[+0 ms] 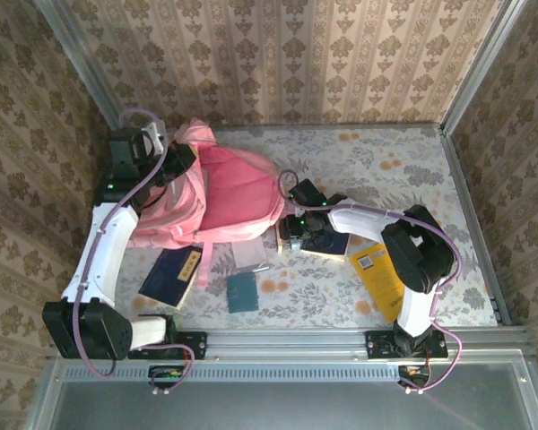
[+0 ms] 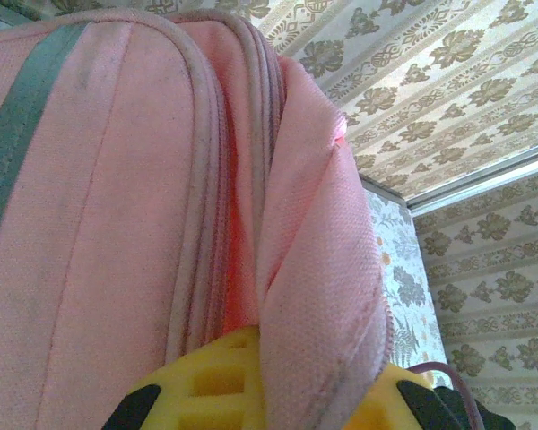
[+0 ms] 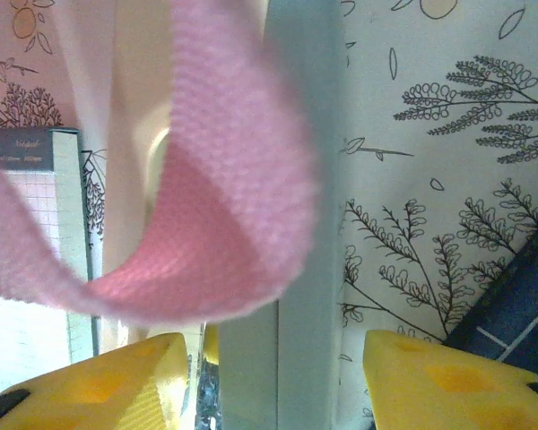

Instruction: Pack the student bag

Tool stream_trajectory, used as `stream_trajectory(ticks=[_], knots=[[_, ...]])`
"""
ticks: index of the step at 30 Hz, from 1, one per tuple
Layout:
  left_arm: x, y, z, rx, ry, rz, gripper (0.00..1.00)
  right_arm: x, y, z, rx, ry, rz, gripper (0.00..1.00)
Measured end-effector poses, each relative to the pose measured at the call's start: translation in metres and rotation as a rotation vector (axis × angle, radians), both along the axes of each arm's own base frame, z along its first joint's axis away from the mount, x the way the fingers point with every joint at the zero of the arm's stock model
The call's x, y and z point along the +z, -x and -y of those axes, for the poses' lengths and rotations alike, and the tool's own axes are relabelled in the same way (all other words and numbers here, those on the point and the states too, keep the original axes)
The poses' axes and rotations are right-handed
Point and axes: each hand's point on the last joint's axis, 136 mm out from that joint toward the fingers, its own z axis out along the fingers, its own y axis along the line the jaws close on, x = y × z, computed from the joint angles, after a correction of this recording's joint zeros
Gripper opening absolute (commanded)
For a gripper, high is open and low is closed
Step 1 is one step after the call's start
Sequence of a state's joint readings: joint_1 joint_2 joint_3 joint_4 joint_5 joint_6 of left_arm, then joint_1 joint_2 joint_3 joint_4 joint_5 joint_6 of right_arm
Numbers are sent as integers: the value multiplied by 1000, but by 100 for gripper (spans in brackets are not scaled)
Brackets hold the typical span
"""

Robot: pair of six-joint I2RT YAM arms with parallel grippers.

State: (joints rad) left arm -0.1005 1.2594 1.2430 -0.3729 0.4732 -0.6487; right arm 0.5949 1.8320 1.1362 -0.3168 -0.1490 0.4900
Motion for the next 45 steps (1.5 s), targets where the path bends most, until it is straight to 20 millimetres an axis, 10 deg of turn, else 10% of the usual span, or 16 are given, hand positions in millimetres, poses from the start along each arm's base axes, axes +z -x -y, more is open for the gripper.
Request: stream_trajectory(ticks=[26, 37, 45], knots=[[-1, 0, 1, -10, 3, -4, 0, 1, 10, 17, -1, -45, -3, 31], [-9, 1, 23, -84, -16, -23, 0, 117, 11, 77, -232, -39, 325, 24], [-9, 9, 49, -170, -6, -45, 0, 174, 19, 82, -240, -129, 444, 24]])
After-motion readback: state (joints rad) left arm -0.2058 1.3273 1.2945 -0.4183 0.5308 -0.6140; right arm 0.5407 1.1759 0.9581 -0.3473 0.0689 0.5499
